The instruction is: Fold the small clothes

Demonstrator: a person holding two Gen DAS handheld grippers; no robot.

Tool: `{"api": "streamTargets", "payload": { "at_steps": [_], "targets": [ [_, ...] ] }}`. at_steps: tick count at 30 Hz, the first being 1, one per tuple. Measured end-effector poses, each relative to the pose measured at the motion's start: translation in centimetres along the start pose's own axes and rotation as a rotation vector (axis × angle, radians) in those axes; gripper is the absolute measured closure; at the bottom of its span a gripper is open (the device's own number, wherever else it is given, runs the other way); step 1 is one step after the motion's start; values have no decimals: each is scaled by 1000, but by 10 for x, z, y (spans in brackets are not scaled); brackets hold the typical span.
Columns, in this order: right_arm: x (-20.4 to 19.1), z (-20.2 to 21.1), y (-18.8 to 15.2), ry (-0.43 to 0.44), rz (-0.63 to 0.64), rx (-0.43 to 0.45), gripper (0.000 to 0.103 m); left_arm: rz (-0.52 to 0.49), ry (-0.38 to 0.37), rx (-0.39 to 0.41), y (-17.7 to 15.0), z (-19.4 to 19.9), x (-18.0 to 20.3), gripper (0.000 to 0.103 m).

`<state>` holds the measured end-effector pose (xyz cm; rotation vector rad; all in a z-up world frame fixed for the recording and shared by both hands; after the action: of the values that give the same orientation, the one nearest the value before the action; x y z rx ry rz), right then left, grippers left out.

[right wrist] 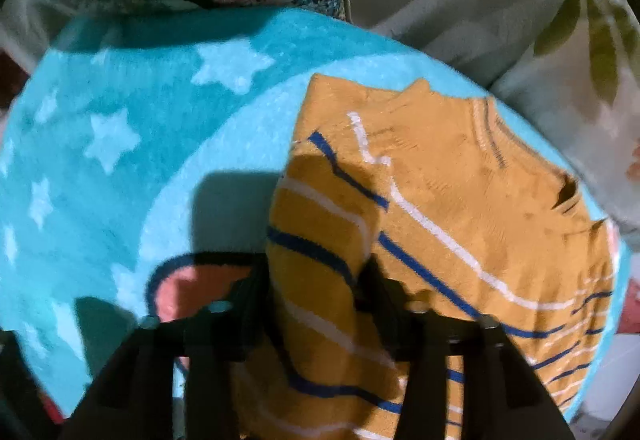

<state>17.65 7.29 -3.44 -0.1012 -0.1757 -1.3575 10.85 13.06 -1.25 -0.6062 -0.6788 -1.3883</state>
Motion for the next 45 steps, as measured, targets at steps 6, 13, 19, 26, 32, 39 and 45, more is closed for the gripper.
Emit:
{"api": "streamTargets", "payload": {
  "at_steps": [6,13,19,26,32,39,45],
  "targets": [
    [24,21,-11,195,-64,86,85,-7,31,61,-5,6,25,92],
    [81,59,-33,441,-139,209,86,-62,104,131,-27,5,80,92],
    [145,75,-67,621,-216,297,86,-117,157,140,-44,-14,130,92],
    [238,65,-113,706,-340,322,87,-204,183,82,-49,-70,191,92],
    [307,46,-151,732,-460,331,87,-291,191,-10,-64,-122,232,92],
    [358,26,-179,686,-514,331,88,-339,182,-80,-78,-149,255,92],
    [380,4,-186,637,-527,309,87,-361,214,-95,-89,-142,254,80]
  ]
}}
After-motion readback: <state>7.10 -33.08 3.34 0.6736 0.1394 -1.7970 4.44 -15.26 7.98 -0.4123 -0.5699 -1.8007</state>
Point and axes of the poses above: each gripper's, at about its wrist camera, not at the fingertips, and z roughly against the way its jaws point, x to its right, y to its top, the point moved 4 cm from there along -z, roughly the way its jaws point, and after that the axes turned 5 degrees about -x, right-handed, at the moved point
